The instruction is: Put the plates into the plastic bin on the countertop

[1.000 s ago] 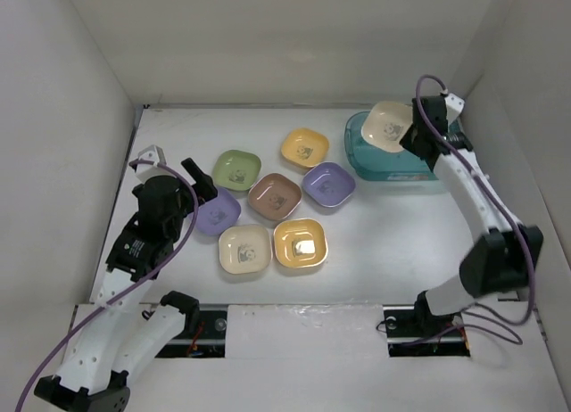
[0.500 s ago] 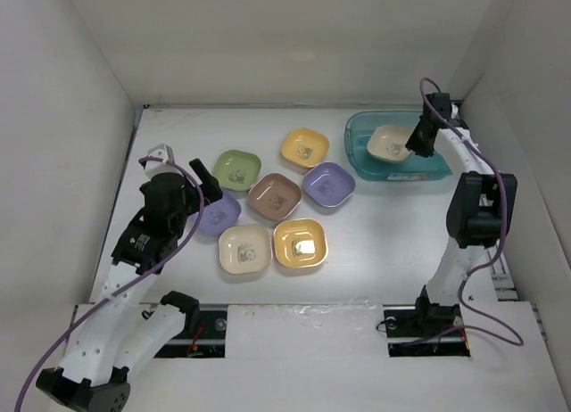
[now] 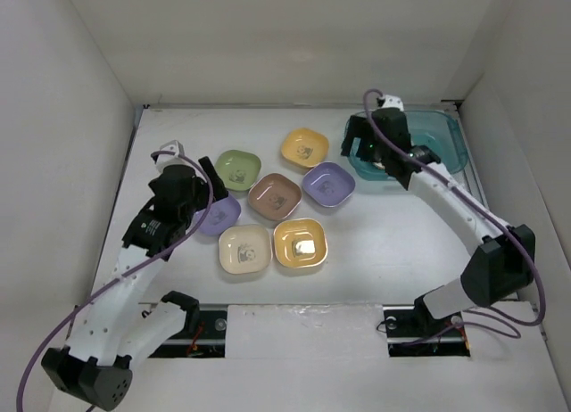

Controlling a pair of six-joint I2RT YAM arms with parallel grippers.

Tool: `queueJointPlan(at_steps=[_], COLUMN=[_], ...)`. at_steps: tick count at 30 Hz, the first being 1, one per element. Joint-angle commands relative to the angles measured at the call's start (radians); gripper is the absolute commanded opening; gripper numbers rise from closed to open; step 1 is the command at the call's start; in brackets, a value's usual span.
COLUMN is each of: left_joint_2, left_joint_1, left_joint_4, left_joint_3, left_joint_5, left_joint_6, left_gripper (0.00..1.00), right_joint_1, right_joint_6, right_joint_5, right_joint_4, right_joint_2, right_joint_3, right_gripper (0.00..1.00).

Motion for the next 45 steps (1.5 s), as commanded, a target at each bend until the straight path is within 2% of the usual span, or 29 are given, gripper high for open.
queueJointPlan(at_steps=[1, 7, 15, 18, 21, 22, 27, 28, 29, 30, 32, 36, 39, 42, 45], left_joint_2=[0.059, 0.05, 0.039, 0.039, 0.039, 0.039, 0.03, 0.03, 0.03, 0.03, 0.02, 0.002, 0.002, 0.002, -0.044], left_joint_1=[0.0, 0.0, 0.0, 0.0, 0.0, 0.0, 0.0, 0.0, 0.0, 0.0, 0.0, 0.0, -0.026, -0.039, -0.039], left_joint_4=[0.0, -0.009, 0.0, 0.0, 0.0, 0.0, 0.0, 0.0, 0.0, 0.0, 0.0, 0.009, -0.05, -0.128, -0.138], left_joint_3=[0.023, 0.033, 0.023, 0.023, 0.023, 0.023, 0.023, 0.023, 0.023, 0.023, 0.023, 0.023, 0.049, 0.085, 0.044], left_joint_5=[-0.005, -0.014, -0.005, -0.005, -0.005, -0.005, -0.005, -0.005, -0.005, -0.005, 0.004, 0.004, -0.016, 0.038, 0.142], left_joint_6=[0.008, -0.001, -0.001, -0.001, -0.001, -0.001, -0.001, -0.001, -0.001, -0.001, -0.001, -0.001, -0.04, -0.106, -0.161], left_gripper=[1.0, 1.0, 1.0, 1.0, 1.0, 1.0, 1.0, 1.0, 1.0, 1.0, 1.0, 1.0, 1.0, 1.0, 1.0], right_joint_1=[0.067, 0.142, 0.16, 0.161, 0.151, 0.151, 0.171, 0.171, 0.182, 0.182, 0.193, 0.213, 0.242, 0.263, 0.263], right_joint_6=[0.03, 0.101, 0.119, 0.13, 0.141, 0.141, 0.181, 0.203, 0.213, 0.213, 0.254, 0.265, 0.293, 0.305, 0.282], right_joint_5=[0.053, 0.062, 0.044, 0.044, 0.044, 0.044, 0.079, 0.09, 0.104, 0.104, 0.13, 0.176, 0.229, 0.298, 0.319], right_joint_4=[0.029, 0.118, 0.149, 0.161, 0.161, 0.161, 0.152, 0.152, 0.141, 0.141, 0.104, 0.068, -0.015, -0.086, -0.097], right_joint_2=[0.048, 0.118, 0.235, 0.26, 0.283, 0.283, 0.238, 0.228, 0.217, 0.208, 0.194, 0.143, 0.093, 0.01, -0.091], right_joint_3=[-0.126, -0.256, -0.256, -0.268, -0.279, -0.279, -0.336, -0.336, -0.351, -0.362, -0.362, -0.362, -0.324, -0.279, -0.244], right_gripper=[0.95, 0.91, 0.87, 0.78, 0.59, 0.47, 0.42, 0.36, 0.22, 0.17, 0.0, 0.0, 0.0, 0.0, 0.0])
